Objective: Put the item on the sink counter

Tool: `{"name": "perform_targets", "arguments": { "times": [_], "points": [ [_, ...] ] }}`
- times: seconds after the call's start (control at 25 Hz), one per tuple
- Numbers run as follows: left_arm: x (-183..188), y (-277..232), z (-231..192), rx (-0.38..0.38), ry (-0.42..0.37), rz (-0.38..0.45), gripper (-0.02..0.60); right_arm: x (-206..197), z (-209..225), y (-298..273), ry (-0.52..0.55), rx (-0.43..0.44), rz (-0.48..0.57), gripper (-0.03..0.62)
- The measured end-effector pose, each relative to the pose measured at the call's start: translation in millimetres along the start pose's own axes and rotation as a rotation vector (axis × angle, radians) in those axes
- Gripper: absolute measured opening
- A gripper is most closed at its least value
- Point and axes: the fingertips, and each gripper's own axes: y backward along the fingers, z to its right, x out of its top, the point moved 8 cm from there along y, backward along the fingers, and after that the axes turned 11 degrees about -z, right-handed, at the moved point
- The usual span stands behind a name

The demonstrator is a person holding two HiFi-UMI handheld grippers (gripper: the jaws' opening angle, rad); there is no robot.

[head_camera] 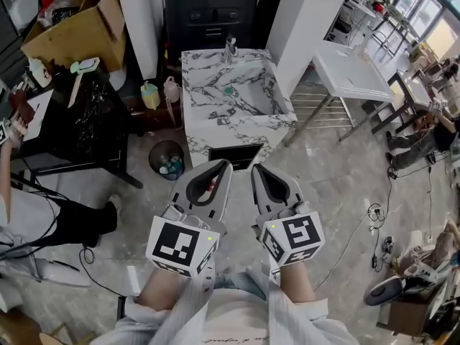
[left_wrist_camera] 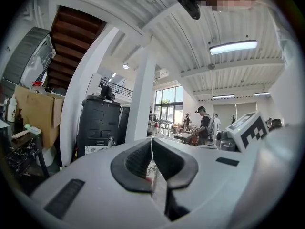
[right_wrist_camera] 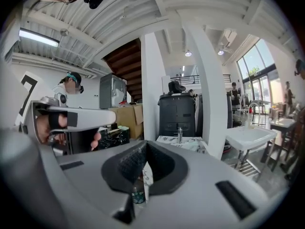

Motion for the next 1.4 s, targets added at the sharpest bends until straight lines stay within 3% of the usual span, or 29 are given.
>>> {"name": "perform_targets", "arguments": {
  "times": [0.24,0.64,1.4],
  "points": [
    [3,-13,-38,0.002,0.015,0.003,0.021,12,4,-33,-0.007,-0.022,-0.006,0.009],
    [9,-54,-75,0.035,0.037,0.007,0.021,28,32,-88,0.010,0.012,-0.033,0.009],
    [71,-283,-128,0.244,0.098,0.021,0.021,102,235,-255,0.104,0.230,-0.089,0.009]
  ]
}}
